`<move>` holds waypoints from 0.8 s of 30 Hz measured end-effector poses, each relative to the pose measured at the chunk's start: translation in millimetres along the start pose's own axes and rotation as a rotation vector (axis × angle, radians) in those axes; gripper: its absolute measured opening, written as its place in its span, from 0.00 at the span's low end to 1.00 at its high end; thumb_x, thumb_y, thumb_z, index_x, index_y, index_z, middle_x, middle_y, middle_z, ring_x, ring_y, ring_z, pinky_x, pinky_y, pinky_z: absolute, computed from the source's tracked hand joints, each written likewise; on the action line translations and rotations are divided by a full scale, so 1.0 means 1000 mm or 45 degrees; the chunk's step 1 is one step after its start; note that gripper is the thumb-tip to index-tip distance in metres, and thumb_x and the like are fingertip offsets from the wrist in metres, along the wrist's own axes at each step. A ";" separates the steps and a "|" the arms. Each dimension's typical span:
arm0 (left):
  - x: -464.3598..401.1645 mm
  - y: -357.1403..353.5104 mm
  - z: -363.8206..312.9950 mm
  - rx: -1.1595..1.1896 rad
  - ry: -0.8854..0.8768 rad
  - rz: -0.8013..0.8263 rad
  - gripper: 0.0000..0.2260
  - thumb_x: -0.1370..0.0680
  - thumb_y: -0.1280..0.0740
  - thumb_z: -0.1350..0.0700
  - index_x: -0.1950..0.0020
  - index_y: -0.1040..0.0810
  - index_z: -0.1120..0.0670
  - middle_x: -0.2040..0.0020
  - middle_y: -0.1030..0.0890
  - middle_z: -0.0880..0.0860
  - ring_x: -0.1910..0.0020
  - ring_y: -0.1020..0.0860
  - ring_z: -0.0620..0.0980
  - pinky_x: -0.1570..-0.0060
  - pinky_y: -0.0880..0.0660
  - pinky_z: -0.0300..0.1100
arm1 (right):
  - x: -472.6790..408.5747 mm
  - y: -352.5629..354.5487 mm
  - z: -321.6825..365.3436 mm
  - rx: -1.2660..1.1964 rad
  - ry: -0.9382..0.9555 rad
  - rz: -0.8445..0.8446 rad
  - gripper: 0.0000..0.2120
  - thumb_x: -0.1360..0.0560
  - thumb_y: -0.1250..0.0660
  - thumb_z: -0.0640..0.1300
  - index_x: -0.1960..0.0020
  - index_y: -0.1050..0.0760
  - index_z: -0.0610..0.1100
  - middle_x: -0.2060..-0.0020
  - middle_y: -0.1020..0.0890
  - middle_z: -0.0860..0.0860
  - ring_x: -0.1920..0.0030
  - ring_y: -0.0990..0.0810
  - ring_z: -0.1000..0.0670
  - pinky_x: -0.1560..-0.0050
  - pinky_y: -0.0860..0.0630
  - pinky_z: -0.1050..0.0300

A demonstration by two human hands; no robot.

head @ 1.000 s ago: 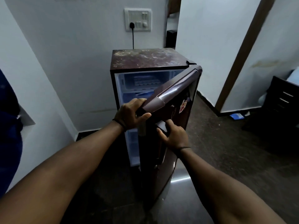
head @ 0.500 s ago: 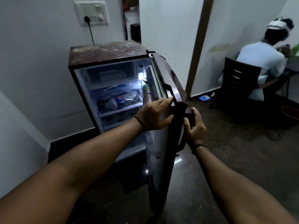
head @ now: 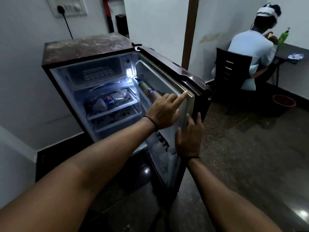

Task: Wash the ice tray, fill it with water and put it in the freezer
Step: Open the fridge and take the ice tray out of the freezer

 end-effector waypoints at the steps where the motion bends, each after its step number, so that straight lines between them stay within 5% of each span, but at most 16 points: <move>1: 0.010 -0.005 0.008 0.001 0.039 0.023 0.28 0.27 0.37 0.56 0.27 0.33 0.59 0.51 0.22 0.58 0.59 0.25 0.55 0.62 0.27 0.48 | 0.006 -0.007 0.004 0.025 0.010 -0.001 0.28 0.27 0.31 0.40 0.28 0.32 0.36 0.26 0.40 0.31 0.26 0.40 0.33 0.28 0.38 0.41; 4: 0.044 -0.015 0.046 -0.049 0.225 0.129 0.26 0.26 0.38 0.54 0.29 0.31 0.60 0.49 0.22 0.60 0.57 0.24 0.59 0.61 0.26 0.52 | 0.005 -0.021 0.021 0.064 0.111 -0.084 0.25 0.28 0.30 0.40 0.32 0.28 0.39 0.30 0.34 0.30 0.30 0.34 0.31 0.30 0.36 0.39; 8: 0.091 -0.013 0.106 -0.150 0.465 0.256 0.25 0.27 0.36 0.55 0.31 0.29 0.60 0.46 0.21 0.60 0.52 0.23 0.61 0.57 0.25 0.53 | 0.016 -0.069 0.083 -0.078 0.617 0.077 0.17 0.26 0.35 0.39 0.38 0.25 0.44 0.35 0.24 0.40 0.34 0.27 0.39 0.28 0.37 0.41; 15: 0.176 -0.010 0.199 -0.261 0.815 0.431 0.26 0.26 0.36 0.52 0.29 0.31 0.58 0.42 0.23 0.60 0.46 0.25 0.61 0.52 0.28 0.52 | -0.003 -0.183 0.141 -0.183 0.480 0.465 0.16 0.31 0.31 0.35 0.43 0.20 0.36 0.43 0.19 0.40 0.41 0.21 0.38 0.36 0.27 0.44; 24: 0.201 -0.028 0.343 -0.348 1.022 0.436 0.31 0.26 0.36 0.50 0.25 0.39 0.58 0.29 0.32 0.59 0.32 0.32 0.58 0.37 0.34 0.51 | -0.074 -0.324 0.170 0.011 0.447 0.681 0.19 0.30 0.34 0.37 0.39 0.23 0.38 0.42 0.20 0.42 0.39 0.24 0.41 0.35 0.30 0.49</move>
Point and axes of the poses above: each hand's wrist, its own x-axis away from the middle knuckle, its own y-axis out of the back of the hand, z = x × y, the point moved 5 cm from there along -x, towards the middle knuckle
